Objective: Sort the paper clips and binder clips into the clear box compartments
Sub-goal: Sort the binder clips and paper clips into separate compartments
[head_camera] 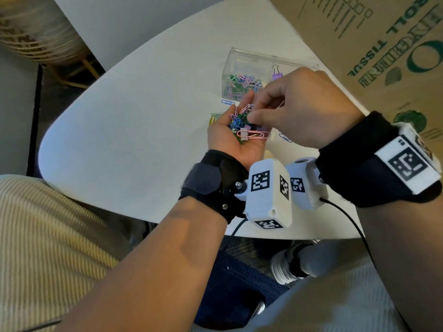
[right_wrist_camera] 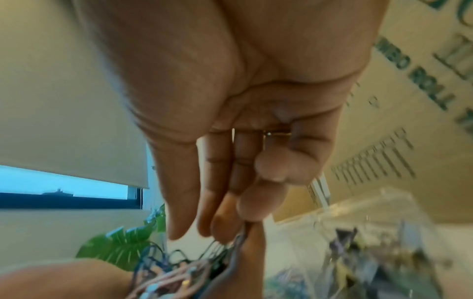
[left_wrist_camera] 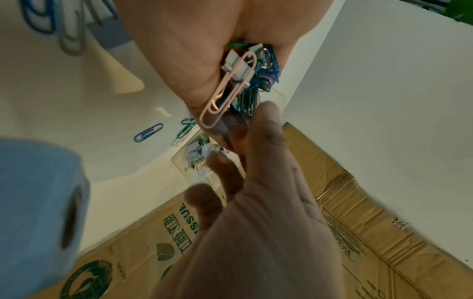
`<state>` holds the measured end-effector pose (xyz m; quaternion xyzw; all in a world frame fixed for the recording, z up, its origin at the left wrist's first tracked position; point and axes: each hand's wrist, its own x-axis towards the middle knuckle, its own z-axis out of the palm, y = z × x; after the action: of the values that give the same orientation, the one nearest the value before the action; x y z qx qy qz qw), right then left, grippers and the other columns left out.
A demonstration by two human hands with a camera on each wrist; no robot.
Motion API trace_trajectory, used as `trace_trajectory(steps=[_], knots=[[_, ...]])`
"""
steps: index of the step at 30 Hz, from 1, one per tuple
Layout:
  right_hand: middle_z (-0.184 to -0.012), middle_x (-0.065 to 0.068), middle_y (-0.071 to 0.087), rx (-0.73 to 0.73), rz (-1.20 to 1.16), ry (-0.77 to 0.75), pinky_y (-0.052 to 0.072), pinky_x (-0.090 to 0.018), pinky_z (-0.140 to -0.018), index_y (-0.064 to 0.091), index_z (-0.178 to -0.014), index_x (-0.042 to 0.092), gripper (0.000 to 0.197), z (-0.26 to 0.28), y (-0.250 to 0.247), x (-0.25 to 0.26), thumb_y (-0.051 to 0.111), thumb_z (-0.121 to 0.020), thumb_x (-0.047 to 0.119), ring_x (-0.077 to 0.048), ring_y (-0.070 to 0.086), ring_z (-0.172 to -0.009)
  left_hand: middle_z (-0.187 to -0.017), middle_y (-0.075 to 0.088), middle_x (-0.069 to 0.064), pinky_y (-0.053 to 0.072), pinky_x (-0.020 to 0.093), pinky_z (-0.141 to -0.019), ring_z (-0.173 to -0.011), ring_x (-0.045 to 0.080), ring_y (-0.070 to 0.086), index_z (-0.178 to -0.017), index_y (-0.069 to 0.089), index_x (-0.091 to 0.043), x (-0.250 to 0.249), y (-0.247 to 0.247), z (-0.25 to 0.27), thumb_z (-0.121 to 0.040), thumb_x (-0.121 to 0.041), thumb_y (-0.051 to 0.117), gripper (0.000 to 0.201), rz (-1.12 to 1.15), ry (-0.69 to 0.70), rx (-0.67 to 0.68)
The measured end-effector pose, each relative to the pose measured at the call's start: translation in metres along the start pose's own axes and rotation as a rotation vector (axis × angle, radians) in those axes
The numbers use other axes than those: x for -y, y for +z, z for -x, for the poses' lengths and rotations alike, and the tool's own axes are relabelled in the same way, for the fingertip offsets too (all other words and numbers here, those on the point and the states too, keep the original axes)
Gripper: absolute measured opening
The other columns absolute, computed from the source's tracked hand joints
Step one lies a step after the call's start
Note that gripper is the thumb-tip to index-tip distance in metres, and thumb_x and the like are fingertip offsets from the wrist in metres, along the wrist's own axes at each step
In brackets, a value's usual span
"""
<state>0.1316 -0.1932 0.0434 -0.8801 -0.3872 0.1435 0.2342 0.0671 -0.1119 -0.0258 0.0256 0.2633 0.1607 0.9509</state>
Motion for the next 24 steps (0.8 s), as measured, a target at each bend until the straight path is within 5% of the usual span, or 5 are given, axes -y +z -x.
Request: trace_trajectory(steps=[3,7,13,19,24], knots=[[-0.081,0.006,0.068,0.039,0.224,0.038,0.046,-0.029,-0.071,0.073,-0.075,0.028,0.018,0.002,0.002,0.0,0.072,-0.076,0.047,-0.019,0.059,-0.083,-0.092,0.063,0.019,0.056,0.034,-0.058,-0.073,0.03,0.065,-0.096,0.062,0.001,0.001,0.001,0.0,-0.098,-0.019,0.032,0.036,0.012,-0.01,-0.023],[-0.081,0.003,0.068,0.136,0.256,-0.006,0.045,-0.029,-0.069,0.072,-0.075,0.025,0.02,0.004,0.011,0.003,0.069,-0.08,0.044,-0.02,0.06,-0.08,-0.09,0.064,0.017,0.057,0.035,-0.058,-0.069,0.029,0.067,-0.093,0.064,0.0,0.0,-0.003,-0.002,-0.1,-0.023,0.032,0.04,0.018,-0.029,-0.057],[-0.056,0.026,0.061,0.079,-0.032,-0.002,0.037,-0.004,-0.053,0.071,-0.068,0.02,0.015,-0.001,0.008,0.0,0.08,-0.072,0.032,0.012,0.055,-0.059,-0.079,0.068,0.021,0.056,0.039,-0.062,-0.068,0.034,0.067,-0.101,0.06,0.0,0.0,-0.003,0.0,-0.098,-0.022,0.033,0.034,0.038,-0.031,-0.05],[-0.062,-0.002,0.072,-0.062,-0.466,0.041,0.049,-0.024,-0.051,0.073,-0.071,0.017,0.008,-0.007,0.012,-0.003,0.081,-0.074,0.016,-0.012,0.063,-0.051,-0.057,0.061,0.016,0.056,0.032,-0.05,-0.041,0.024,0.057,-0.081,0.057,0.001,0.005,0.0,0.002,-0.096,-0.016,0.034,0.032,0.045,0.001,-0.078],[-0.06,0.002,0.067,-0.275,-0.633,0.093,0.048,-0.023,-0.045,0.071,-0.076,0.02,0.014,-0.015,-0.006,-0.017,0.076,-0.078,0.007,-0.011,0.059,-0.048,-0.089,0.065,0.021,0.052,0.045,-0.08,-0.082,0.034,0.064,-0.1,0.062,0.004,-0.003,-0.007,0.001,-0.098,-0.02,0.034,0.037,0.055,-0.043,-0.032]])
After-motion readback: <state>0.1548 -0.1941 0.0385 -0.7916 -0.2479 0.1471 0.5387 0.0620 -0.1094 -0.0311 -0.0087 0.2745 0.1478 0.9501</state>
